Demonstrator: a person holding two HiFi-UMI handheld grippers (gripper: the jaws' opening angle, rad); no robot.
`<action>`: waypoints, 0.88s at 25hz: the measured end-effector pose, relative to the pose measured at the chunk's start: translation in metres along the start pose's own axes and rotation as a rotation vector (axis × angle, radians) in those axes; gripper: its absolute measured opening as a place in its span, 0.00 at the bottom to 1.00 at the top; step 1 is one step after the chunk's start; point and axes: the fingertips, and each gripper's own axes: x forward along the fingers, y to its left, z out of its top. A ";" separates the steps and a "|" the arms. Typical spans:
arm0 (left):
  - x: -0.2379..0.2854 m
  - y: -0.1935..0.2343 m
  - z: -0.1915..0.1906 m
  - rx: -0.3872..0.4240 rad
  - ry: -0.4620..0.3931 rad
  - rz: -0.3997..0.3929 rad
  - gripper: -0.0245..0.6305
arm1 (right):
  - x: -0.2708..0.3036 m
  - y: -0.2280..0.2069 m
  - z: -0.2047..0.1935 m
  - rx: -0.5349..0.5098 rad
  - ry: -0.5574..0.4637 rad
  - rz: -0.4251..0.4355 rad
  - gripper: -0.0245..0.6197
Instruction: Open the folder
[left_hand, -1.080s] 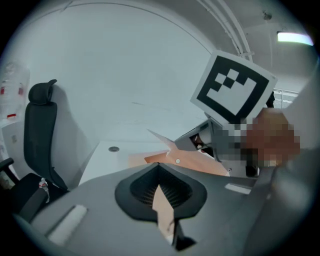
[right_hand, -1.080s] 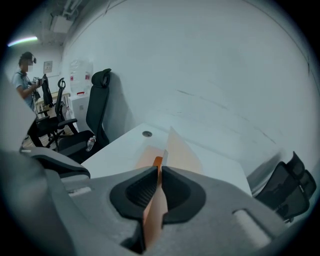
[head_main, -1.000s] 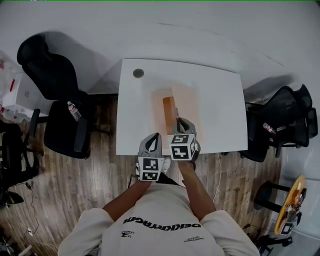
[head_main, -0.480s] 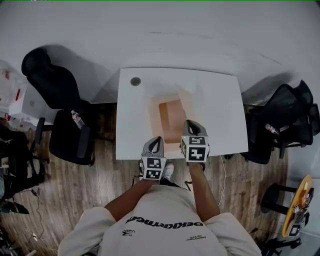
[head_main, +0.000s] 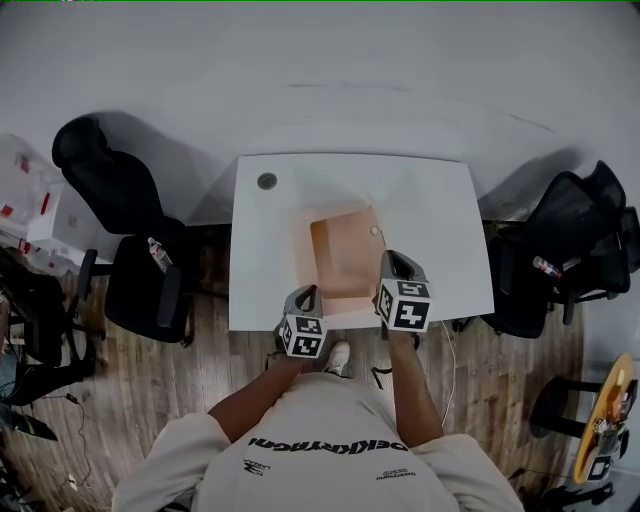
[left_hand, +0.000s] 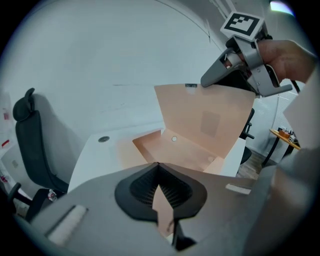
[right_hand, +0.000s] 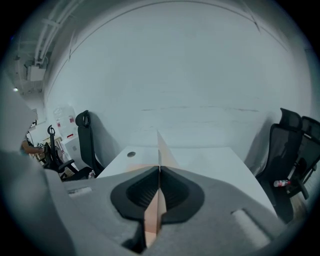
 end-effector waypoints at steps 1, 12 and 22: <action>0.004 0.001 -0.003 0.004 0.012 0.003 0.02 | -0.001 -0.005 0.001 0.009 -0.004 -0.005 0.05; 0.028 0.008 -0.029 -0.022 0.115 0.032 0.02 | -0.013 -0.049 -0.005 0.079 -0.027 -0.043 0.05; 0.041 0.012 -0.044 -0.050 0.173 0.034 0.02 | -0.017 -0.082 -0.014 0.100 -0.039 -0.093 0.05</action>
